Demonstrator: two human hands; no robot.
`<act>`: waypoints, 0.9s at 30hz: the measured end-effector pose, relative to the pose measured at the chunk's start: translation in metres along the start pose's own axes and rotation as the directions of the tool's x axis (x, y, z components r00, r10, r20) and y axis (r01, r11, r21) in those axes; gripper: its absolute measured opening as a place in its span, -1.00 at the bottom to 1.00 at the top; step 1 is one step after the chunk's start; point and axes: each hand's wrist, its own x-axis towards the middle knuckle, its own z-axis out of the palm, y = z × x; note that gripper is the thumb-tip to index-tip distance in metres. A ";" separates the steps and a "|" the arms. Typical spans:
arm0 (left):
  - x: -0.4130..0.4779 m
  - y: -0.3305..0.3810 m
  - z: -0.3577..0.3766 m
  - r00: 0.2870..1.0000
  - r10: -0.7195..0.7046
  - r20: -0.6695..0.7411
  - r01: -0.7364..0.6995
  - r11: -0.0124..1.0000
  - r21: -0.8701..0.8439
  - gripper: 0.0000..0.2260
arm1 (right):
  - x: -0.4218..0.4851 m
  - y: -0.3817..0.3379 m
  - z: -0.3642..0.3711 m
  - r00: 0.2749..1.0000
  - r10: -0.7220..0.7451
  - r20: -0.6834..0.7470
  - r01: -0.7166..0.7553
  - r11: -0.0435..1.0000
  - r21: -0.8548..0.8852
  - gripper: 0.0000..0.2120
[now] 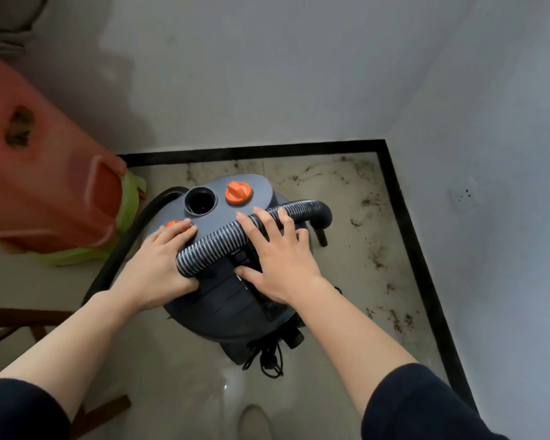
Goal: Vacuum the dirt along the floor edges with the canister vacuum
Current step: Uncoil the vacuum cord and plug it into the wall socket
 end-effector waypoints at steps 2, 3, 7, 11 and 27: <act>0.001 -0.012 -0.005 0.999 -0.023 -0.031 0.022 1.000 -0.013 0.03 | 0.020 -0.009 -0.004 0.999 -0.028 0.016 0.028 1.000 -0.003 -0.19; 0.001 -0.017 -0.008 0.998 -0.038 -0.041 0.037 0.999 -0.017 0.04 | 0.029 -0.013 -0.005 0.999 -0.046 0.023 0.046 0.999 -0.016 -0.19; -0.001 -0.035 -0.013 0.993 -0.101 -0.063 0.101 0.995 -0.006 0.05 | 0.054 -0.028 -0.011 0.994 -0.100 0.053 0.103 0.993 -0.051 -0.17; -0.004 -0.041 -0.012 0.986 -0.143 -0.082 0.142 0.990 -0.011 0.05 | 0.067 -0.034 -0.013 0.986 -0.149 0.073 0.154 0.986 -0.068 -0.17; -0.027 0.026 0.019 0.901 -0.073 -0.427 0.094 0.995 0.028 -0.24 | 0.018 0.038 0.001 0.992 0.011 -0.129 0.023 0.967 0.254 -0.42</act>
